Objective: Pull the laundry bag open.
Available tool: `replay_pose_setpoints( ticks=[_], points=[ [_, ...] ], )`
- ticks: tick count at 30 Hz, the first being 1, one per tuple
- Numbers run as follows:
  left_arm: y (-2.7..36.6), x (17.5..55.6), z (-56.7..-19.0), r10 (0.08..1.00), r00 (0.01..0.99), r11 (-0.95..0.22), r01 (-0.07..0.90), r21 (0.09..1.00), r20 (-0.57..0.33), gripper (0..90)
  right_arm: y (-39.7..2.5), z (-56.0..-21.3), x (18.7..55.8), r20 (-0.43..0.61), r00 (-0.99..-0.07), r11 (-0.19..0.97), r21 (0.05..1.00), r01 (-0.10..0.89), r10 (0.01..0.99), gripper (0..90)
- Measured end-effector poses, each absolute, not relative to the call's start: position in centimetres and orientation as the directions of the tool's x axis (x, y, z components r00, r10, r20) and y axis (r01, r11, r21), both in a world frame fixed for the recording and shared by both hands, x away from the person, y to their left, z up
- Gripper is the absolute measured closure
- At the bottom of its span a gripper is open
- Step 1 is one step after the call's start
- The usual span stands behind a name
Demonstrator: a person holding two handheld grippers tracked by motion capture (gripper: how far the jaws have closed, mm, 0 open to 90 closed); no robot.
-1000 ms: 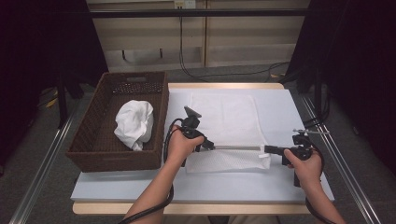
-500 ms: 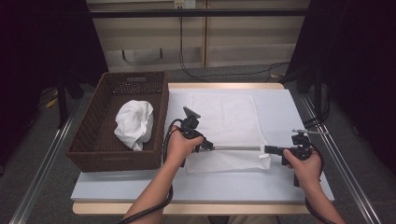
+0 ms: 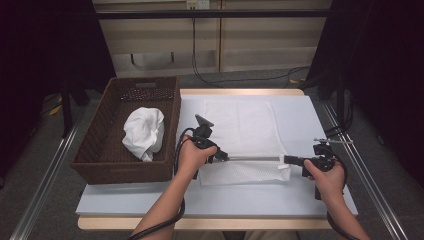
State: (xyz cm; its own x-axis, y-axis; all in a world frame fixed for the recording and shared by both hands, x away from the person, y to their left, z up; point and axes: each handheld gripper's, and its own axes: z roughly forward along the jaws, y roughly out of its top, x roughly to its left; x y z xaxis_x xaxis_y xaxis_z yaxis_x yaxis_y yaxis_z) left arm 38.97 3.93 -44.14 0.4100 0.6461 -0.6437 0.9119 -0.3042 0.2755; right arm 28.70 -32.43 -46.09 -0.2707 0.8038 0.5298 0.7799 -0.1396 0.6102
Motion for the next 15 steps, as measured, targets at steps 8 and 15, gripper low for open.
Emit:
replay_pose_setpoints(
  ticks=[8,15],
  points=[
    [4.08,38.94,-44.03,0.645,0.405,-0.299,0.914,0.274,-0.648,86.9,-32.45,-46.18,28.71,0.534,-0.272,-0.141,0.609,0.781,0.801,86.6],
    [4.59,39.04,-44.06,0.65,0.392,-0.287,0.92,0.267,-0.651,86.9,-32.51,-46.25,28.75,0.527,-0.267,-0.136,0.606,0.784,0.806,86.6]
  ],
)
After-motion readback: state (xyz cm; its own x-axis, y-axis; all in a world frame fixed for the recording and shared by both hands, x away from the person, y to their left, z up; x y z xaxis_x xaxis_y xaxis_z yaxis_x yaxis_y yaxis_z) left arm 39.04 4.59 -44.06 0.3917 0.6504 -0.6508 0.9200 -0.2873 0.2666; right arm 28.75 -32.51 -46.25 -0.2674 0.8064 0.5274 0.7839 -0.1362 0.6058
